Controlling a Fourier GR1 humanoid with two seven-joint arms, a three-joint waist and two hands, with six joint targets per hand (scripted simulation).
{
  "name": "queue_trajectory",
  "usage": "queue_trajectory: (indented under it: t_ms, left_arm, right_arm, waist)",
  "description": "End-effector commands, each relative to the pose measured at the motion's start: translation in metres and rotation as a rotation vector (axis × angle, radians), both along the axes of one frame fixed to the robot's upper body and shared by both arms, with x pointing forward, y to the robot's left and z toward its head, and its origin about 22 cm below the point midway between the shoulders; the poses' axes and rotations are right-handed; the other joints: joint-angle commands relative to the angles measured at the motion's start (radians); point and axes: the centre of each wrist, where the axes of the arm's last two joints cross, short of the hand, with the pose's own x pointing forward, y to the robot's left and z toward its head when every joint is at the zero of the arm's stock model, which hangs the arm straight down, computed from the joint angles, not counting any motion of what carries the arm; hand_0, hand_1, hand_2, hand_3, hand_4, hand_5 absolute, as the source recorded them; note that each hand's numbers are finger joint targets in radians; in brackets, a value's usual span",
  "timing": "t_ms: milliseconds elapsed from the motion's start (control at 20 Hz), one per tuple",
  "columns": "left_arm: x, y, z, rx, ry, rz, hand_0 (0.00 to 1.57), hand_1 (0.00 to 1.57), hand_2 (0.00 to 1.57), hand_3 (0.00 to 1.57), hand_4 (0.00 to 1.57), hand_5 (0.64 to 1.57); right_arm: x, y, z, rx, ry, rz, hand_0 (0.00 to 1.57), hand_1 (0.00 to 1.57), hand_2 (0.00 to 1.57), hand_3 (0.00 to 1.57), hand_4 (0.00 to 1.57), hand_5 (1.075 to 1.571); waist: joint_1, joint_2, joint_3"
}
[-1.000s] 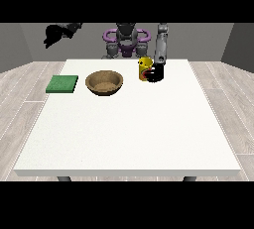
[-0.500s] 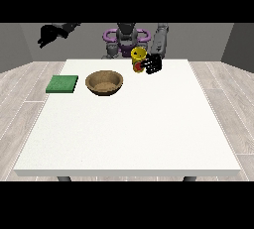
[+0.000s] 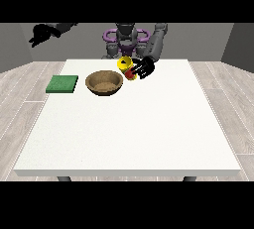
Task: Pick the cup and pour the ball into the bowl, then pick the bowl and place it on the pad
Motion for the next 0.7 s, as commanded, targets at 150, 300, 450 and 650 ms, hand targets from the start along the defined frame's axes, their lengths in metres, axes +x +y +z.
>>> queue_trajectory:
  t_ms: [150, 300, 450, 650]
  left_arm:
    - [0.004, -0.028, -0.002, 0.319, -0.021, 0.113, 1.48, 1.48, 1.57, 1.57, 1.52, 1.255]
    - [0.014, -0.039, 0.015, 0.446, -0.068, 0.123, 1.50, 1.50, 1.57, 1.57, 1.50, 1.302]
    - [0.012, -0.041, 0.009, 0.590, -0.072, 0.122, 1.54, 1.54, 1.57, 1.57, 1.49, 1.341]
    - [0.019, -0.028, 0.011, 0.789, -0.123, 0.204, 1.57, 1.57, 1.57, 1.57, 1.25, 1.472]
  right_arm:
    - [0.001, 0.014, -0.029, -0.014, 0.043, 0.064, 0.00, 0.00, 0.36, 0.66, 0.54, 1.568]
    - [0.013, 0.004, -0.003, -0.002, 0.020, 0.007, 0.00, 0.00, 0.35, 0.67, 0.53, 1.567]
    - [0.009, -0.011, -0.022, 0.004, 0.079, -0.028, 0.00, 0.00, 0.36, 0.68, 0.54, 1.566]
    - [0.013, 0.012, -0.029, -0.015, 0.109, 0.002, 0.00, 0.00, 0.38, 0.66, 0.56, 1.566]
  waist:
    - [-0.042, -0.051, 0.0020]
    - [-0.012, -0.020, 0.0012]
    - [0.027, -0.074, 0.0020]
    - [0.001, -0.107, 0.0016]
